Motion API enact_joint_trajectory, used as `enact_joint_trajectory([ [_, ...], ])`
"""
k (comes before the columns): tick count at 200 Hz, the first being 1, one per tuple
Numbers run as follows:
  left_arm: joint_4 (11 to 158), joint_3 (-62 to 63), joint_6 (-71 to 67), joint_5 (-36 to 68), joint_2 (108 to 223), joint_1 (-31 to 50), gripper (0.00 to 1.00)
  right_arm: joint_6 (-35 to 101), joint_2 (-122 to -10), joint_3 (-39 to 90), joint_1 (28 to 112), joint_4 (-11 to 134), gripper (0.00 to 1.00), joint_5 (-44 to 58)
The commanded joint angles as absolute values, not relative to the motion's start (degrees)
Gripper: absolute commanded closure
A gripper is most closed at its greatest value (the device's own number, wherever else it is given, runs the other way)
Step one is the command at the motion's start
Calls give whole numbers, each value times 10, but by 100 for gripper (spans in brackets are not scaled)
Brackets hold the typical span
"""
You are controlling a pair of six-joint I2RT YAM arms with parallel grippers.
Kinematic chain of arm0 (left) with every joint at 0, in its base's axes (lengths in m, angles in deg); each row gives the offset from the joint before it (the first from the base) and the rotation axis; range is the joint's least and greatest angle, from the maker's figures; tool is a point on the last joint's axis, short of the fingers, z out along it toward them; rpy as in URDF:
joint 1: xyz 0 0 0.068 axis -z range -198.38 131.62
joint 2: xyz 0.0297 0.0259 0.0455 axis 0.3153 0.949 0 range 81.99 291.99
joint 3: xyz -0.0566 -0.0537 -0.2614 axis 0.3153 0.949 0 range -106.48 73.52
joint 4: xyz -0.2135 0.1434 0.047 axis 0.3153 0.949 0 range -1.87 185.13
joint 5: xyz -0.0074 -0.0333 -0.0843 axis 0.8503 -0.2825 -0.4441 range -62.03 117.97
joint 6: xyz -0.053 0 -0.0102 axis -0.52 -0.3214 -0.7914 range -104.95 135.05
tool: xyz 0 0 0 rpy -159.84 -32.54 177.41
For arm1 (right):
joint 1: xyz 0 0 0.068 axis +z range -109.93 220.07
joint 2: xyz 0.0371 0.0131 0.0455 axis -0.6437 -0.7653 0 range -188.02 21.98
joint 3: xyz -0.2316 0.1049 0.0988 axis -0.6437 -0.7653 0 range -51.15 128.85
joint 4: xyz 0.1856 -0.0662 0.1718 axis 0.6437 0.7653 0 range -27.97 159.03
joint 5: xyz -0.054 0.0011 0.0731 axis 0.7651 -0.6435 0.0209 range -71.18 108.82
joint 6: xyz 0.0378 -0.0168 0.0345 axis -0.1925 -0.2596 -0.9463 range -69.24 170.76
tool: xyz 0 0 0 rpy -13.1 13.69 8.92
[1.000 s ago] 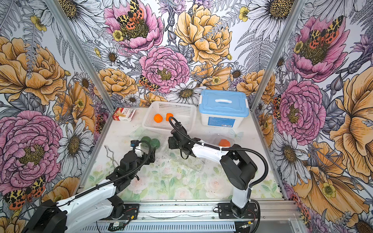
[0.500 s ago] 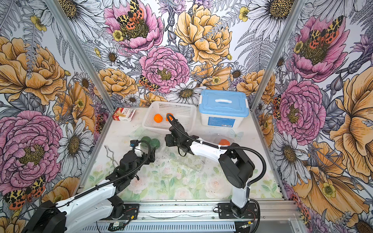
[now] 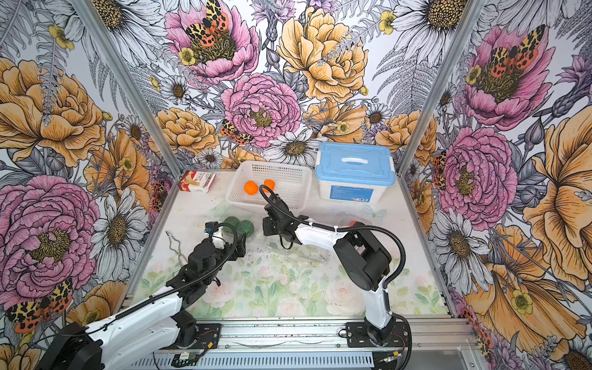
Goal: Take oranges out of containers
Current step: Move the packing box to the center of the board.
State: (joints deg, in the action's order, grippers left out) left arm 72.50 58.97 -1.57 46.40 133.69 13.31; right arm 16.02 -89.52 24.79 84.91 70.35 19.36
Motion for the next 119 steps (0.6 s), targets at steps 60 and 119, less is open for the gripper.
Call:
enact_joint_trajectory([
  [60, 728, 586, -25, 457, 1330, 126, 1, 156, -885, 247, 852, 705, 89, 211],
  [119, 726, 588, -25, 458, 1332, 126, 1, 156, -852, 226, 849, 707, 100, 223],
])
